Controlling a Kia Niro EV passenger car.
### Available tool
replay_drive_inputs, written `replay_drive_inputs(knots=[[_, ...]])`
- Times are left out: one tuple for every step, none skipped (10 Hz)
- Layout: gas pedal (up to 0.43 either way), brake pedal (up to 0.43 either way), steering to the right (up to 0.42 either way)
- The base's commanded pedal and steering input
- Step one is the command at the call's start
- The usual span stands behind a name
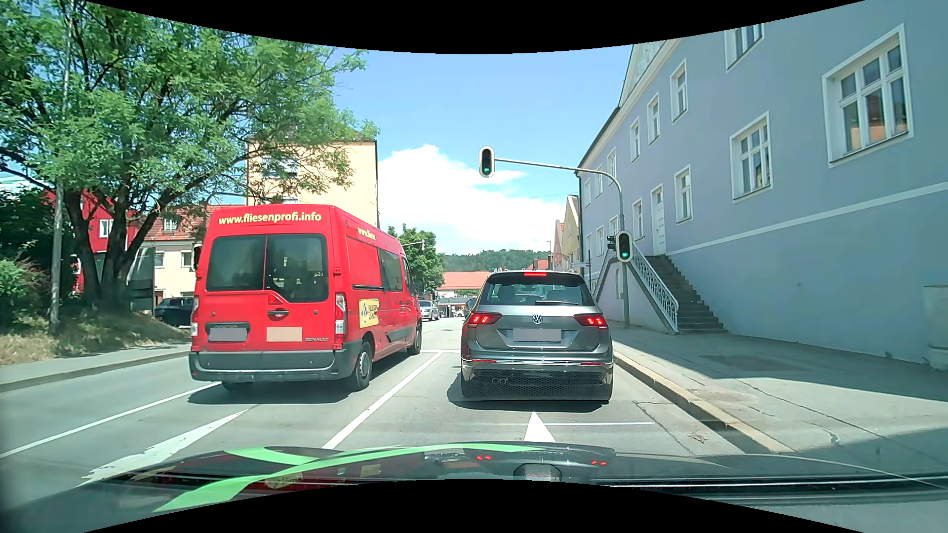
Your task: Follow the waypoints while adhering to traffic rules and regulations
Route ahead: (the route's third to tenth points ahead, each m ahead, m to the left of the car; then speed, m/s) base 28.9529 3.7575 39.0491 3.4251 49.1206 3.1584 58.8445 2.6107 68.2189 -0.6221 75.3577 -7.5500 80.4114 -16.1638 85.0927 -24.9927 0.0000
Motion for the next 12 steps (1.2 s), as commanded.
replay_drive_inputs(knots=[[0.000,0.073,-0.007],[0.000,0.000,-0.007],[0.000,0.000,-0.007],[0.000,0.000,-0.007],[0.000,0.000,-0.007],[0.000,0.000,-0.007],[0.000,0.000,-0.007],[0.000,0.000,-0.007],[0.000,0.000,-0.007],[0.039,0.000,-0.007],[0.067,0.000,-0.007],[0.110,0.000,-0.007]])
